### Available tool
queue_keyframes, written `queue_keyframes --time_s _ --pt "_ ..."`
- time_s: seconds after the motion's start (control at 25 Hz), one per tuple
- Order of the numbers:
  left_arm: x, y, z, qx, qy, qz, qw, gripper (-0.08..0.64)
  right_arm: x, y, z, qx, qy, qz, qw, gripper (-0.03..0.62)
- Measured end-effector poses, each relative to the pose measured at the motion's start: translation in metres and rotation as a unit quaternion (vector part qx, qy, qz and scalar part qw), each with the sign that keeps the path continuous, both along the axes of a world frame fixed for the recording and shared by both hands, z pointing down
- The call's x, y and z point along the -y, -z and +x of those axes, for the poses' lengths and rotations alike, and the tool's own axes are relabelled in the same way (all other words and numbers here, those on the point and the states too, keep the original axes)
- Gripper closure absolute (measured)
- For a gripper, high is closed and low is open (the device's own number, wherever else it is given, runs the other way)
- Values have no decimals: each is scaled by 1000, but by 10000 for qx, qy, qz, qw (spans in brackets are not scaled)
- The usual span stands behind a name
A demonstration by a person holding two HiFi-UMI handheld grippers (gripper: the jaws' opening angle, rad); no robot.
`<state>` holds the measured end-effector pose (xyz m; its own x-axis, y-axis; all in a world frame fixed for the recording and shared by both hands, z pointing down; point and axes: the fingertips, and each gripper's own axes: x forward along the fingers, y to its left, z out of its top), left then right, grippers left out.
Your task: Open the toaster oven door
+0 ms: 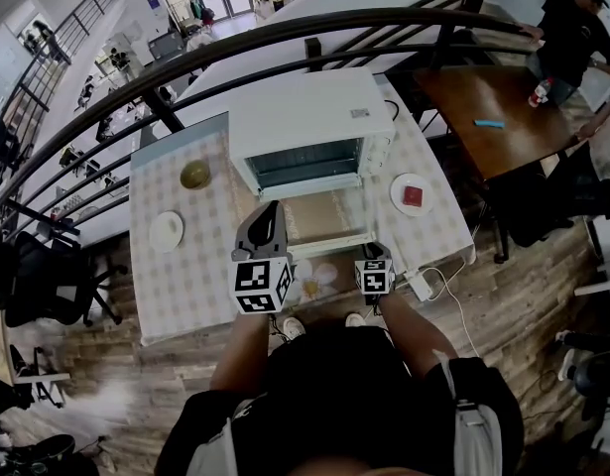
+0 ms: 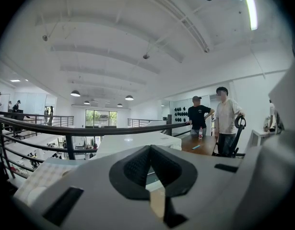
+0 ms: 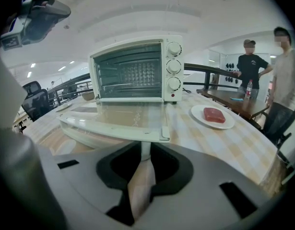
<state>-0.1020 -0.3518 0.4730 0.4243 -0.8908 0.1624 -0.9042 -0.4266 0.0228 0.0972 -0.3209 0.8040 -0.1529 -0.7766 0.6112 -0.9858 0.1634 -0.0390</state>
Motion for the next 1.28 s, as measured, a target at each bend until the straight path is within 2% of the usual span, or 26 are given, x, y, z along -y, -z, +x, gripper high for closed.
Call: queue_keyframes --time_s 0.48,0.8,0.96,1.08,1.28 --pt "-2 3 -2 -13 22 37 10000 548 0 -1 1 7 44 62 10000 520" --pt "-7 3 -2 -50 17 34 10000 548 1 -2 -1 98 -118 -37 9999 515" --pt "-8 2 -1 -62 7 19 10000 548 1 -2 0 -10 62 -109 9999 513" --pt "-8 0 -1 -53 5 -5 10000 548 0 -2 1 -110 121 -122 9998 496" --pt "-7 -2 1 -62 -33 -21 10000 549 -8 -1 2 3 80 -161 9998 466"
